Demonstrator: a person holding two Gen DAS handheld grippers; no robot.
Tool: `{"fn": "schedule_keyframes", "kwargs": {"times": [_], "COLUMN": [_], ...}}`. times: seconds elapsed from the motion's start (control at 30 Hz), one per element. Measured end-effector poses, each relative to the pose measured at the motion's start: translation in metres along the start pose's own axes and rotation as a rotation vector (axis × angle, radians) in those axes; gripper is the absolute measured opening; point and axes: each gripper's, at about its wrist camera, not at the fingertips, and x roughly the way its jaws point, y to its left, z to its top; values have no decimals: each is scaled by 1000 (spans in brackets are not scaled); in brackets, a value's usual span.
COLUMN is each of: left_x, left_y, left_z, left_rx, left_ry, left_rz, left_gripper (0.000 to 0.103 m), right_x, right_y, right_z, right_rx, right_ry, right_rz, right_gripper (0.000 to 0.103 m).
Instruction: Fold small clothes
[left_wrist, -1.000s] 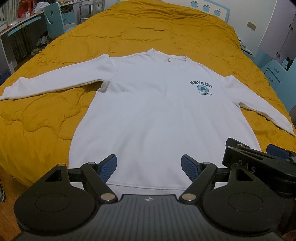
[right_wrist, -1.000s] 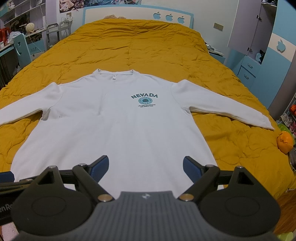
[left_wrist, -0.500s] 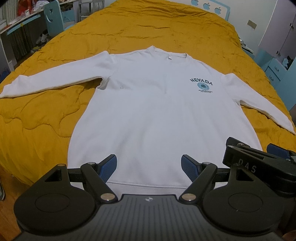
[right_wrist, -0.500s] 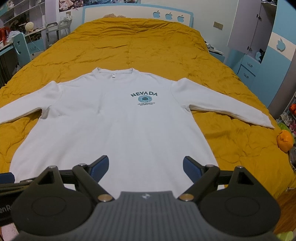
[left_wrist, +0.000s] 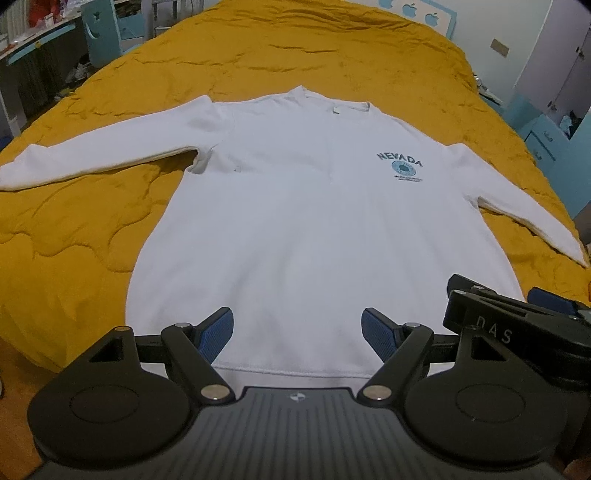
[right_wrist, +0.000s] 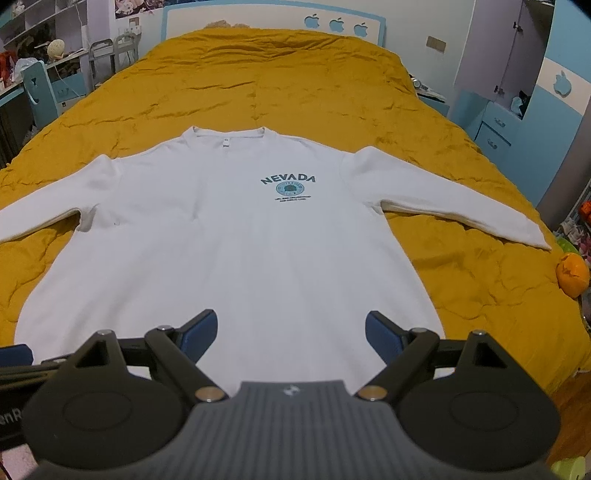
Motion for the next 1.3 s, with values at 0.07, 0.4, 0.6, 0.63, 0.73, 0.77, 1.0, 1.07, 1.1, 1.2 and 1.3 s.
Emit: {"fn": "schedule_keyframes", "kwargs": {"times": [0.07,0.4,0.6,0.63,0.73,0.77,1.0,1.07,1.1,1.2,1.3], "left_x": [-5,-26,-26,-22,-7,-1,35,48,56,74,82], "left_y": [10,129,232,251,300,314,387,404,408,418,425], "left_z": [2,21,29,29,32,34,44,44,45,44,46], "left_rx": [-44,-367,-571,-634,-767,-806,-1036,-1107,-1130,-1168,-1173], "left_ry": [-45,-280,-456,-473,-502,-508,-545,-552,-562,-584,-602], "left_rz": [-26,-264,-221,-231,-164,-127,-9,-32,-33,-49,-21], "left_gripper": [92,92,92,92,92,92,88,84,82,72,59], "right_x": [1,-15,5,8,26,32,72,87,93,106,117], "right_y": [0,31,63,68,92,98,148,163,170,182,191], "right_z": [4,45,74,75,82,84,84,83,84,84,83], "right_rx": [5,-37,-47,-36,-16,-13,-86,-119,-124,-95,-89], "right_ry": [-7,-229,-223,-234,-217,-210,-131,-88,-67,-20,25], "right_rz": [39,371,559,572,609,628,640,632,633,674,713], "right_gripper": [83,83,83,83,83,83,83,83,83,83,83]}}
